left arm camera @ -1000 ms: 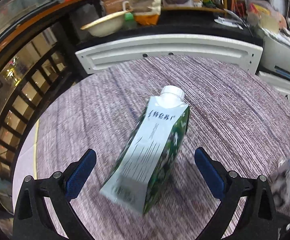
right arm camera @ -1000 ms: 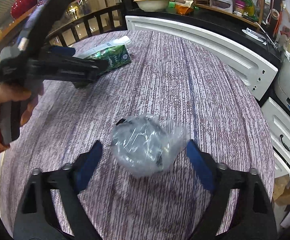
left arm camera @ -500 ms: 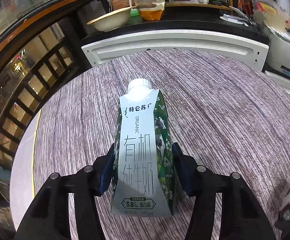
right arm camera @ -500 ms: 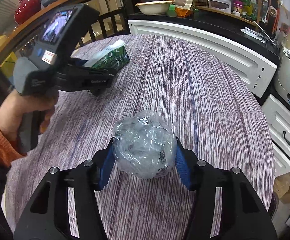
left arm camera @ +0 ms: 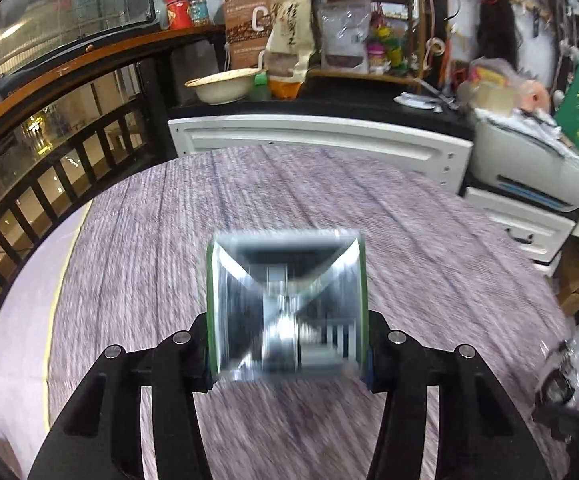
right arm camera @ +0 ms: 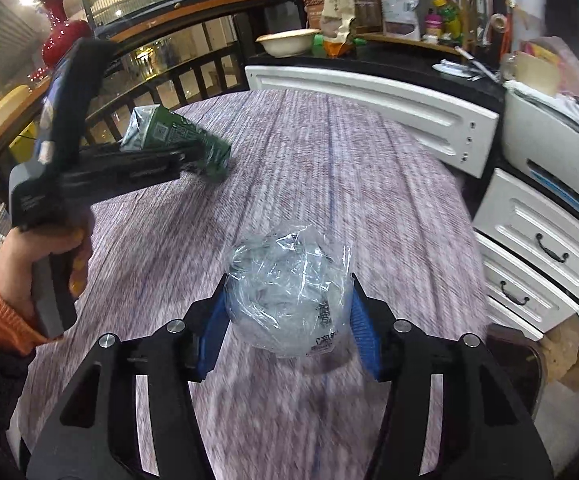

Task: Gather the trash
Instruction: 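Carry carton and bag over the bin and open the right gripper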

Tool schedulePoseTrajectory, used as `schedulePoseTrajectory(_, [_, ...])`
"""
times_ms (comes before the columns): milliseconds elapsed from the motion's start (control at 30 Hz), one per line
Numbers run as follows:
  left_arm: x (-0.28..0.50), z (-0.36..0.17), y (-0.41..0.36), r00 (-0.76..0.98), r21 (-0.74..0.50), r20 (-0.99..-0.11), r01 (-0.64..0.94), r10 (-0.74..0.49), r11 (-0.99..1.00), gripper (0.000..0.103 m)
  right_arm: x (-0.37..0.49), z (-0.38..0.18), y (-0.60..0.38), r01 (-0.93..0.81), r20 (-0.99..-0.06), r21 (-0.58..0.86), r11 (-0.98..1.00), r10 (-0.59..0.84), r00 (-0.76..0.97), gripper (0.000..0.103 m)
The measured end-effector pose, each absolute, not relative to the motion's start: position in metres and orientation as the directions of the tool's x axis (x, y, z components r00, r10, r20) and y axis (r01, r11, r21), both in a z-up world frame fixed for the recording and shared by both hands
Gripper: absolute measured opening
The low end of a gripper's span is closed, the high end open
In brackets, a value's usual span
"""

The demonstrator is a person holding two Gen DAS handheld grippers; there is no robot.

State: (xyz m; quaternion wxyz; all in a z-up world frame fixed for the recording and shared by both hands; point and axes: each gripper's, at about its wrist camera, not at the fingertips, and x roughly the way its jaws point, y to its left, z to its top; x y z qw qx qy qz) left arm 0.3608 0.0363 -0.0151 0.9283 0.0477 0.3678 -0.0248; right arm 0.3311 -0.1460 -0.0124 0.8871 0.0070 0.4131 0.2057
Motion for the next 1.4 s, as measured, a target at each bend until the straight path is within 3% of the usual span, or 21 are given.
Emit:
schedulePoseTrajectory(633, [0.223,0.023,-0.037,0.796,-0.113,-0.537,0.259,-0.278,0.959,0.050,0.224,-0.009,-0.263,-0.200,-0.675,0.198,0.959,0.282,0.682,0.056])
schedulePoseTrajectory(1000, [0.190,0.025,-0.113,0.745,-0.151,-0.507,0.417,-0.433,0.896,0.050,0.210,-0.074,-0.341,0.030,-0.761,0.223,0.974,0.155,0.630,0.057])
schedulePoseTrajectory(1167, [0.183,0.015,-0.147,0.708,-0.155,-0.522,0.469,-0.475,0.869,0.050,0.218,-0.115,-0.362,0.119,-0.804,0.252,0.960,0.139,0.578,0.078])
schedulePoseTrajectory(1400, [0.177,-0.009,-0.192,0.646,-0.147,-0.569,0.530,-0.509,0.835,0.050,0.203,-0.133,-0.386,0.210,-0.815,0.265,0.941,0.102,0.570,0.080])
